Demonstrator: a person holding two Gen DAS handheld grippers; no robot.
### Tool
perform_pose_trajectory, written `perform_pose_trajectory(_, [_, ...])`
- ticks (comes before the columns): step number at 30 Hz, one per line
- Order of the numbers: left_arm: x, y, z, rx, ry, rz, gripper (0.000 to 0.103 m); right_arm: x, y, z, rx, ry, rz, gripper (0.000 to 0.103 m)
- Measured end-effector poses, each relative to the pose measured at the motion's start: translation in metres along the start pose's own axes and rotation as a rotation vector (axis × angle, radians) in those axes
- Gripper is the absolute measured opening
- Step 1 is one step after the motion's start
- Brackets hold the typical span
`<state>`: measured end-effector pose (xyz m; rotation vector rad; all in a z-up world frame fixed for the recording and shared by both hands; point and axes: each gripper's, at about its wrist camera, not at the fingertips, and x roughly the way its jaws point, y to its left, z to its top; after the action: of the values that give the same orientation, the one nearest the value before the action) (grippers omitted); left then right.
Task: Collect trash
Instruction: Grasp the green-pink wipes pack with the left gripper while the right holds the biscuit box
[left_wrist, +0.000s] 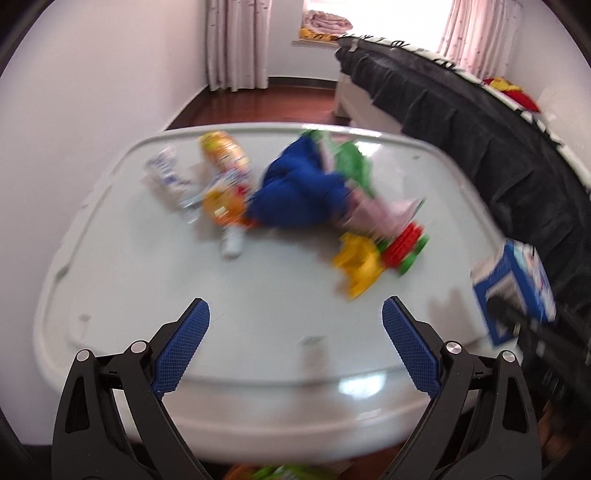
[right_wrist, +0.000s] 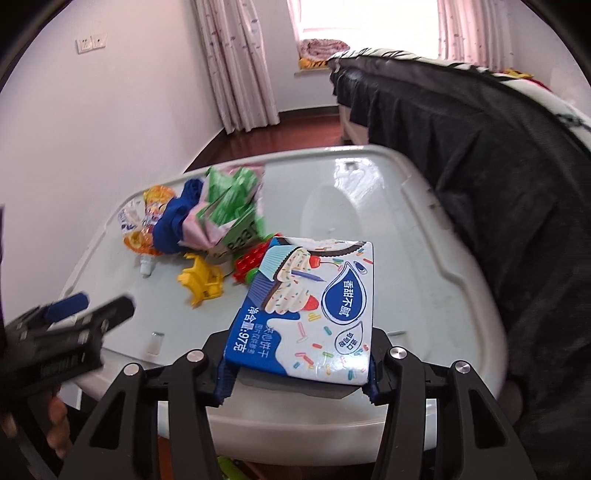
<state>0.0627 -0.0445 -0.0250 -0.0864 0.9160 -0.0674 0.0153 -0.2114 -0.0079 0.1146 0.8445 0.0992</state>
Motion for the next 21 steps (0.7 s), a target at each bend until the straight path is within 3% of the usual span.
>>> perform_pose_trajectory(4, [0.016, -0.012, 0.022, -0.044, 0.005, -0.072, 0.092, -0.007, -0.013, 0.001, 0.012, -0.020, -0.013, 0.052])
perform_pose_trajectory(8, [0.040, -0.018, 0.042, -0.163, 0.042, -0.184, 0.092, -0.006, -0.018, 0.000, 0.016, -0.018, -0.012, 0.052])
perform_pose_trajectory(14, [0.085, -0.023, 0.059, -0.271, 0.089, -0.229, 0.091, -0.001, -0.021, 0.001, 0.019, -0.013, 0.009, 0.052])
perform_pose_trajectory(15, [0.093, -0.024, 0.060, -0.275, 0.097, -0.230, 0.082, -0.001, -0.022, 0.000, 0.023, -0.012, 0.014, 0.052])
perform_pose_trajectory(16, [0.102, -0.027, 0.061, -0.257, 0.099, -0.250, 0.042, 0.000, -0.023, 0.002, 0.026, -0.011, 0.017, 0.052])
perform_pose_trajectory(17, [0.105, -0.030, 0.062, -0.229, 0.106, -0.237, 0.030, 0.001, -0.024, 0.002, 0.031, -0.010, 0.020, 0.052])
perform_pose_trajectory(19, [0.105, -0.032, 0.065, -0.196, 0.095, -0.256, 0.020, 0.002, -0.027, 0.003, 0.047, -0.006, 0.027, 0.052])
perform_pose_trajectory(21, [0.095, -0.032, 0.064, -0.191, 0.071, -0.294, 0.018, 0.002, -0.029, 0.002, 0.066, -0.007, 0.035, 0.052])
